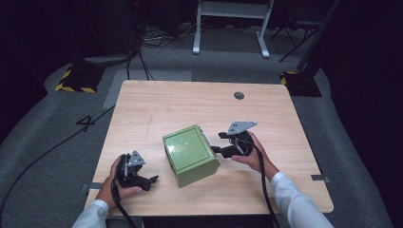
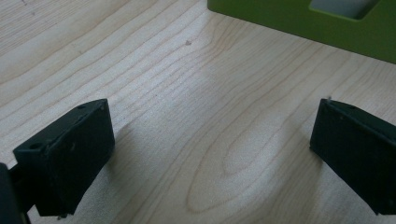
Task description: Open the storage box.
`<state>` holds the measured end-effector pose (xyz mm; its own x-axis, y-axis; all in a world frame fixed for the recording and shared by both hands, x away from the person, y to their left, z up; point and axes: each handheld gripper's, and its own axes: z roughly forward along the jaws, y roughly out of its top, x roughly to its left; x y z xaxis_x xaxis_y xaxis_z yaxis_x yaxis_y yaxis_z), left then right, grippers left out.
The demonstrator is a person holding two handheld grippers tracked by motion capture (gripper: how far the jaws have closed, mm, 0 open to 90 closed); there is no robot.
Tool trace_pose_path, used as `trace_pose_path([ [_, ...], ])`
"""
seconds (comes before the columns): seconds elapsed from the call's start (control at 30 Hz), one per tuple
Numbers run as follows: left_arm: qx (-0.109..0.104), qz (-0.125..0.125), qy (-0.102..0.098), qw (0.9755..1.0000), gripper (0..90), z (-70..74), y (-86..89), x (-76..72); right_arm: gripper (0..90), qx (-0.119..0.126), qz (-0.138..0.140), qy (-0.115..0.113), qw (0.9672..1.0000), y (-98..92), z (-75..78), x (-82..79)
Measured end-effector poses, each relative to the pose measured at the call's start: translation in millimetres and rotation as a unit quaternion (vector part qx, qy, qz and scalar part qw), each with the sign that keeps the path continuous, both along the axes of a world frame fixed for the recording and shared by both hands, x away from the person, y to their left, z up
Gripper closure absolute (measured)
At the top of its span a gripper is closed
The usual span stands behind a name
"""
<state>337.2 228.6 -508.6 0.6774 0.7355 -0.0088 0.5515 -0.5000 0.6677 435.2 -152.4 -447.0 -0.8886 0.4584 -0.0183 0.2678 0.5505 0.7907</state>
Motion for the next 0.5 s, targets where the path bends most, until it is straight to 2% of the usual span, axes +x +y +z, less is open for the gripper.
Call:
trace_pose_path([
  [0.07,0.000,0.000,0.000,1.0000,0.1,0.0,0.0,0.0,33.0,-0.006,0.004,0.008,0.9999,2.7,-5.5,2.6],
  [0.13,0.000,0.000,0.000,1.0000,0.1,0.0,0.0,0.0,33.1,-0.002,0.009,0.027,0.9996,4.8,-10.7,4.4],
  [0.23,0.000,0.000,0.000,1.0000,0.1,0.0,0.0,0.0,34.0,-0.007,0.014,0.023,0.9996,5.3,-11.5,3.5],
  [0.5,0.000,0.000,0.000,1.0000,0.1,0.0,0.0,0.0,43.8,-0.020,0.013,0.027,0.9994,-1.8,-15.9,3.6],
])
